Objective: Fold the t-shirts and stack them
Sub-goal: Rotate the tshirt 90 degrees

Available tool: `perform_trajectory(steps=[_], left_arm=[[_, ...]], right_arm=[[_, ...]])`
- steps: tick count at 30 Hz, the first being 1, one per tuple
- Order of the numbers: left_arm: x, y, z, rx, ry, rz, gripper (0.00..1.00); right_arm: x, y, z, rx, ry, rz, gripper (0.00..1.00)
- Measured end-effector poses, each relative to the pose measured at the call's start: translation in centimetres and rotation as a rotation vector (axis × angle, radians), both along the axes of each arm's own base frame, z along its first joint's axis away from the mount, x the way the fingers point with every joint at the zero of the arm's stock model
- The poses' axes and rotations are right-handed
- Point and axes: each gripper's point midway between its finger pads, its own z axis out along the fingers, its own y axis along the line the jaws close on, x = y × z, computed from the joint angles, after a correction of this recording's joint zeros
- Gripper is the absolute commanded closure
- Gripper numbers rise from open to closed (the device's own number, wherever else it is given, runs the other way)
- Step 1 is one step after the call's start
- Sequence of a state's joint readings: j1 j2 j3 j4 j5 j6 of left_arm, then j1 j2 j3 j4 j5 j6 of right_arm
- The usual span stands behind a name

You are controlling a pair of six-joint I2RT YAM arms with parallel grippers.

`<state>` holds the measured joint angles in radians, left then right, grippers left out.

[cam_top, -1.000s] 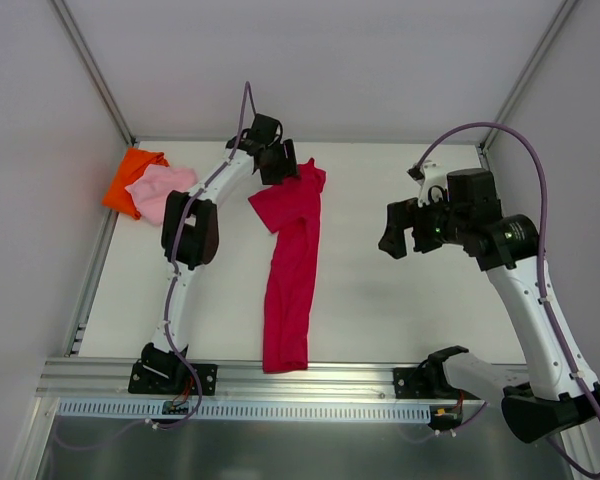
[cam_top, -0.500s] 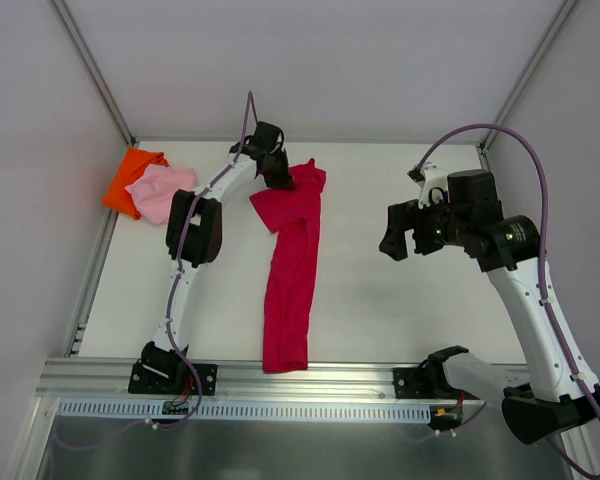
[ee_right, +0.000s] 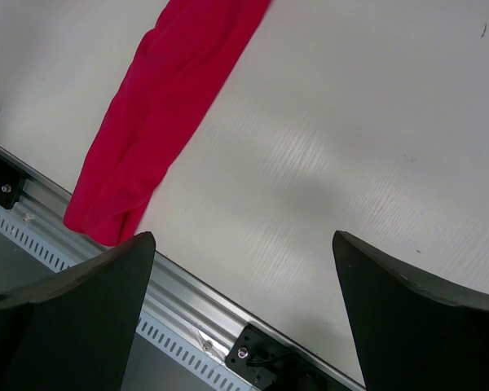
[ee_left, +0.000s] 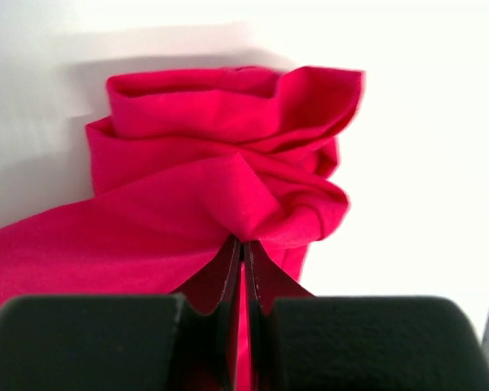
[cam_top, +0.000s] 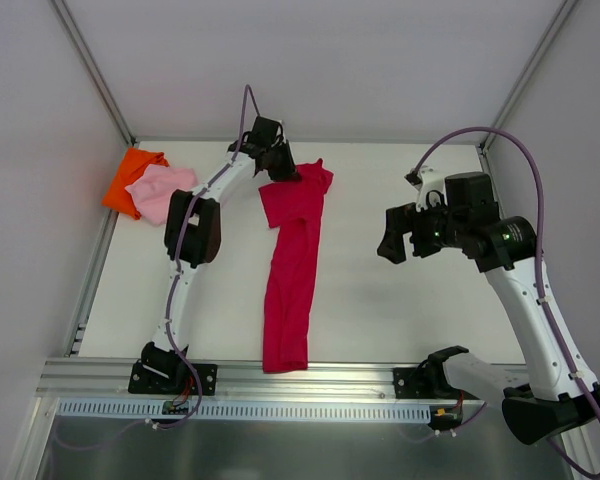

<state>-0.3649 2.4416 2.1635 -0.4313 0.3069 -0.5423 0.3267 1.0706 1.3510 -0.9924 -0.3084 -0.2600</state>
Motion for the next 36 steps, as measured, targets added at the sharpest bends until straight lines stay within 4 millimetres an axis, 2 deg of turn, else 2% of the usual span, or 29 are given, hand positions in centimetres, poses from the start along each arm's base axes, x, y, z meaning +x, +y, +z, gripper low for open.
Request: perform_trajectory(steps=[11,25,26,27,28,29,36], left_arm=[[0.8,-2.3,5.2,-0.152,-0.083,-0.024,1.00],[-0.7,-5.4,6.2,-0.210,-0.072,-0.084,1.00],[-0.8,-5.6,6.0,-0.210,-0.069,-0.088,0.94],[-0.8,-5.7,5.9,-0.210,-0.065,-0.089,0.76],[-0.8,-5.8,5.6,-0.209,-0.064,-0.093,0.54],[-0.9,-6.0,5.2,-0.209,-0.056,-0.093,0.02],[-1.5,-5.6,2.8,-0.171,0.010,-0.078,0.01]], right_arm=[[-0.3,0.3,-0.4,0.010,0.017,0.014,0.03],[-0.3,0.4,-0.4,0.010,0.015,0.022,0.03],[-0.3,0.4,-0.4,0.010,0.015,0.022,0.03],[-0.4,0.4,-0.4,0.010,0.016,0.023,0.03],[-0.4,0.4,-0.4,0.010,0.015,0.023,0.04],[-0.4,0.4,-0.4,0.010,0.015,0.023,0.03],[-0.4,0.5,-0.4,0.013,0.017,0.028,0.04]])
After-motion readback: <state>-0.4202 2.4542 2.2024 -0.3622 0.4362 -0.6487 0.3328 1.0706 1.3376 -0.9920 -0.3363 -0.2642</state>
